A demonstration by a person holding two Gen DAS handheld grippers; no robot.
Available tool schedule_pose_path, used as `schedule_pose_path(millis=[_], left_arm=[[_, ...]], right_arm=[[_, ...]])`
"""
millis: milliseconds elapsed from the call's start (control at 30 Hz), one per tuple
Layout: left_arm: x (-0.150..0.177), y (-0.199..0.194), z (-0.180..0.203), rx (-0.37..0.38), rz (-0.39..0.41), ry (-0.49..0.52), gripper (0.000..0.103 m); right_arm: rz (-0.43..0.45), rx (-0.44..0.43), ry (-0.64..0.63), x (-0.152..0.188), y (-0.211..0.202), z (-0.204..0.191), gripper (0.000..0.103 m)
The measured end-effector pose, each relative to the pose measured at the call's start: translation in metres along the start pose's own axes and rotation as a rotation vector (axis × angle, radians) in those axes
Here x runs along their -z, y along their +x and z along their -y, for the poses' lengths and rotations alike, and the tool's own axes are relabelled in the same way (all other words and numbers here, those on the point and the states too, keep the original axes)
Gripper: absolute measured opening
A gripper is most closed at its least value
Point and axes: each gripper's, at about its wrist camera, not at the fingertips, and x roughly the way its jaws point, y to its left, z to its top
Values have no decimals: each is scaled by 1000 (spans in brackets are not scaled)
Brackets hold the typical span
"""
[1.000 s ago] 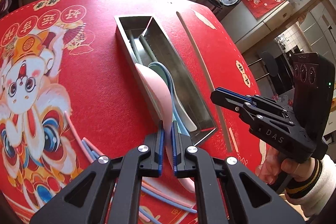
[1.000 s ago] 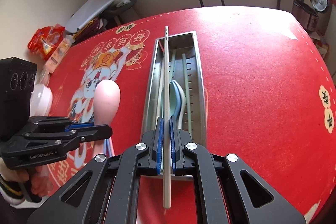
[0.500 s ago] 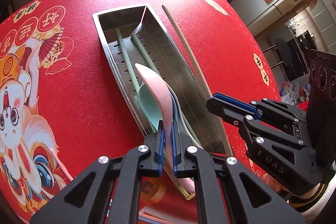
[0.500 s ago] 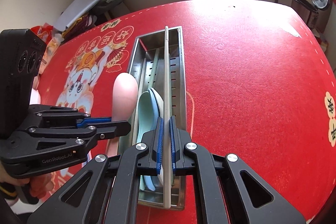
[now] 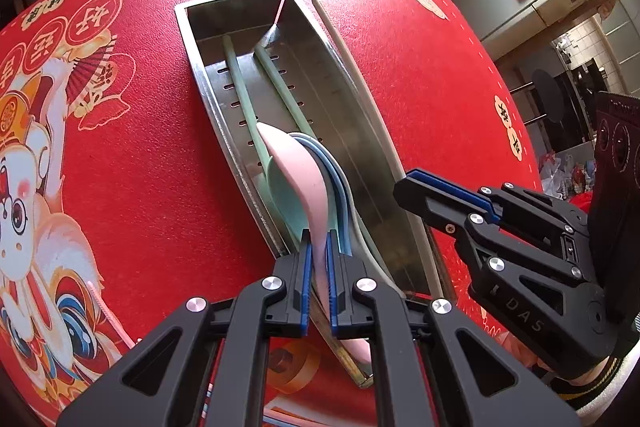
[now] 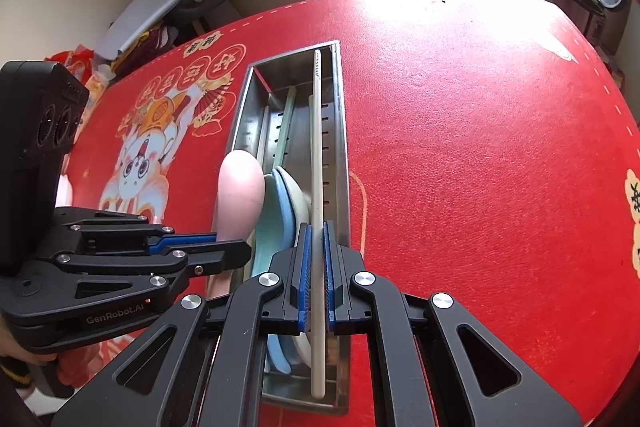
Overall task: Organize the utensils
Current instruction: 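Lower the pink spoon and white chopstick into the tray and open both grippers, then move both tools back over the loose pink and blue chopsticks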
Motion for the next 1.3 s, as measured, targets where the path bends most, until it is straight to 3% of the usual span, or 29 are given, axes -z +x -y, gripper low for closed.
schedule_pose_path(millis=[300,500,700,767,933,1033,1100,1300], left_arm=[[-2,-13,-1,5,45,-21,8],[3,-45,-15,6,126,-50,24],[29,-81,-40,-29,204,-98,59],[43,-90,-47,-50,219,-102,78],[78,-107,-63,-96,236,-109,97],[103,-109,-72,-118,227,-126,97],[120,-108,-78,-115,214,-141,97],[160,-97,-87,-129,179,-169,97]], right_arm=[[-6,7,22,-1,-1,1,7],[19,-4,29,3,-17,-4,8],[38,-12,40,17,-36,-14,8],[38,-13,39,24,-41,-18,8],[16,-20,27,41,-49,-32,8],[-1,-30,17,54,-52,-41,21],[1,-32,1,63,-55,-48,55],[-28,-38,-119,92,-53,-71,55]])
